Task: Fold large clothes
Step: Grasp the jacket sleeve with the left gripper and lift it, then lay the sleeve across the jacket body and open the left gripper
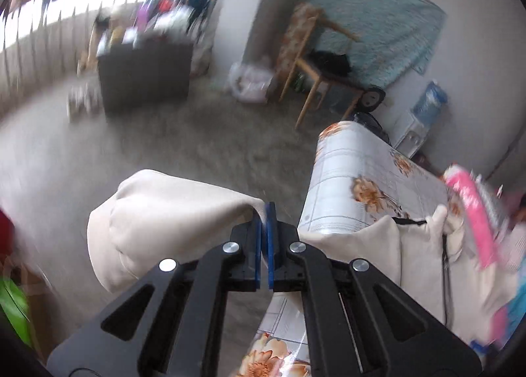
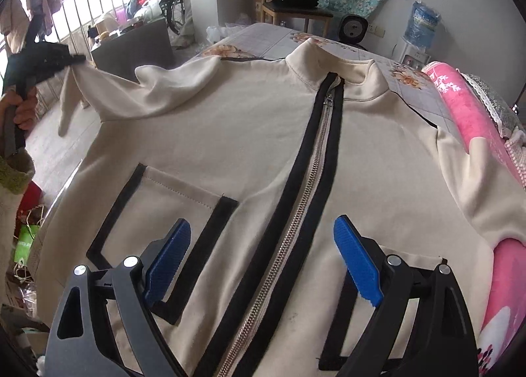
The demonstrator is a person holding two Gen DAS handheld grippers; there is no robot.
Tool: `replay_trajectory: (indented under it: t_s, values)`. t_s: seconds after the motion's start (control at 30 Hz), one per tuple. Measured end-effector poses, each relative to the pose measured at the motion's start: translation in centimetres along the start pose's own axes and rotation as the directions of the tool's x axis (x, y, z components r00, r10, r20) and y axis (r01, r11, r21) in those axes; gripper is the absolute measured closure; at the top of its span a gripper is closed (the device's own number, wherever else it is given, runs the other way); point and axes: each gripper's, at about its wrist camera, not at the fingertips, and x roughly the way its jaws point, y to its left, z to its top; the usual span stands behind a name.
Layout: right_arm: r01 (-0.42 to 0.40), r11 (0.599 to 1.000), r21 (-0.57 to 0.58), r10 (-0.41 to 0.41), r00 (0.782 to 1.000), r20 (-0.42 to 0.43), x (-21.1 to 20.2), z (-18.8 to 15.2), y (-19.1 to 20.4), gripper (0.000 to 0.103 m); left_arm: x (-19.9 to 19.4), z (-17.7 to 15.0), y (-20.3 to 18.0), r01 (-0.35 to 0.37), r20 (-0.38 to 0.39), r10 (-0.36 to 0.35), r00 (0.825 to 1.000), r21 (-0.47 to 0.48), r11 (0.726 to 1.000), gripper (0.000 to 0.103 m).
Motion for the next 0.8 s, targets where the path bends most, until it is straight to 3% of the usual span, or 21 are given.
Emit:
replay_trajectory:
  t_s: [0.07, 0.17, 0.27, 0.37, 0.43, 0.57, 0.7, 0.8]
  values:
    - [0.001, 1.0, 0.02, -0.002, 1.0, 0.018, -1.0, -0.6, -0.9, 0.017, -4.3, 0.0, -6.9, -0.056, 0.13, 0.024, 0.991, 0.253, 0.966, 0.101]
    - [-0.003, 0.998, 0.057, 0.0, 0.999, 0.037, -2.3, -1.7, -2.4, 0.017, -8.1, -3.1, -16.0, -0.06, 0.192, -0.043, 0.981, 0.502, 0.863, 0.101]
    - [0.008, 0.996, 0.094, -0.013, 0.998, 0.057, -4.0, -2.9, -3.9, 0.017, -7.8, -7.5, -22.1, 0.031, 0.076, -0.101, 0.992, 0.626, 0.779, 0.097]
    - [0.037, 0.992, 0.122, -0.047, 0.996, 0.075, -5.8, -4.3, -5.8, 0.017, -5.2, -12.4, -24.7, 0.127, -0.076, -0.103, 0.992, 0.652, 0.747, 0.092]
    - [0.053, 0.988, 0.142, -0.064, 0.995, 0.071, -6.6, -5.3, -7.2, 0.017, -3.2, -15.9, -25.1, 0.216, -0.196, -0.116, 0.974, 0.626, 0.749, 0.07]
    - [0.043, 0.981, 0.188, -0.05, 0.998, 0.035, -7.1, -6.6, -9.9, 0.017, -2.0, -19.4, -23.5, 0.299, -0.326, -0.131, 0.936, 0.541, 0.786, 0.067]
    - [-0.024, 0.979, 0.204, 0.018, 0.999, 0.032, -7.3, -5.3, -11.5, 0.017, -4.2, -18.9, -19.8, 0.373, -0.318, -0.252, 0.914, 0.416, 0.829, 0.05]
    - [-0.151, 0.961, 0.233, 0.143, 0.988, 0.052, -7.0, -3.1, -12.3, 0.017, -4.1, -17.8, -18.1, 0.329, -0.269, -0.238, 0.933, 0.375, 0.867, 0.049]
